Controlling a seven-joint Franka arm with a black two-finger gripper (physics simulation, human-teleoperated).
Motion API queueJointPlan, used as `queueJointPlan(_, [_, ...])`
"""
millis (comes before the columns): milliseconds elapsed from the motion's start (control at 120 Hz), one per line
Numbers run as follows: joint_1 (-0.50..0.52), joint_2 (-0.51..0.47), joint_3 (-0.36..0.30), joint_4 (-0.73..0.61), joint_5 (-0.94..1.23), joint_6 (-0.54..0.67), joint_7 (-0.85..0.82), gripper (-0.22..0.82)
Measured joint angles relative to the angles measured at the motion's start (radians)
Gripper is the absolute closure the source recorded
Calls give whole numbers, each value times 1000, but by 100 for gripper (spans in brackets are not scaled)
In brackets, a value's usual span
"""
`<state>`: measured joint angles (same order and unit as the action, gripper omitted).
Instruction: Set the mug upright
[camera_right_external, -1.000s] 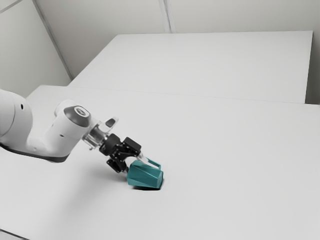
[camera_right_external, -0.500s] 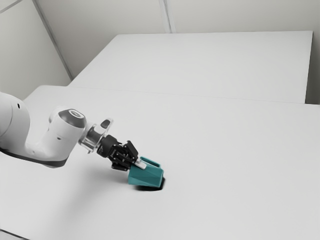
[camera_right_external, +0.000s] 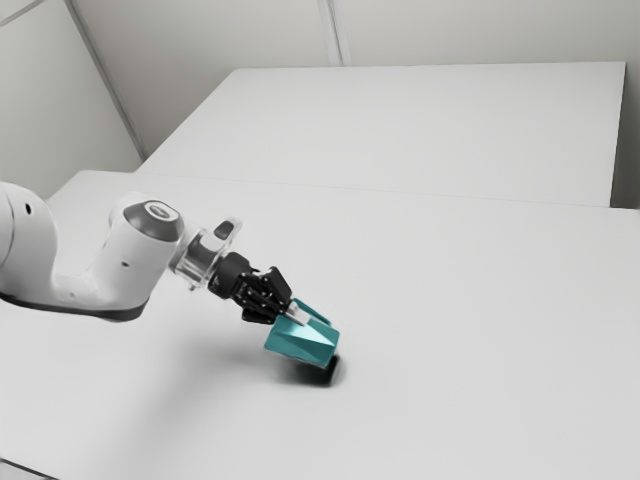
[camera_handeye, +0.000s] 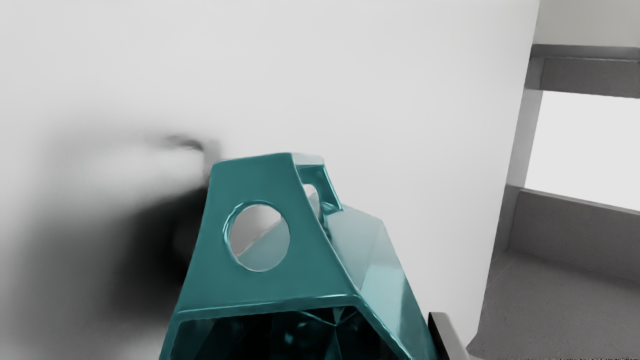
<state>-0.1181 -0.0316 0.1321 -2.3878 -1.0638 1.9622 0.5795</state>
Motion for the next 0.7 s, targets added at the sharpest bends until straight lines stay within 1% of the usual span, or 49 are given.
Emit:
queueJointPlan(192, [15,-3,-20,84,71,-3,-11,77])
queueJointPlan(333, [-9,-14,-17,115,196,71,-22,78])
queueJointPlan(425, [-56,-4,-14,147,325,149,-29,78])
queueJointPlan(517, [-107,4,-13,176,518,223,-51,78])
queueJointPlan(700, [-181,26,-12,187,835,288,-116,78])
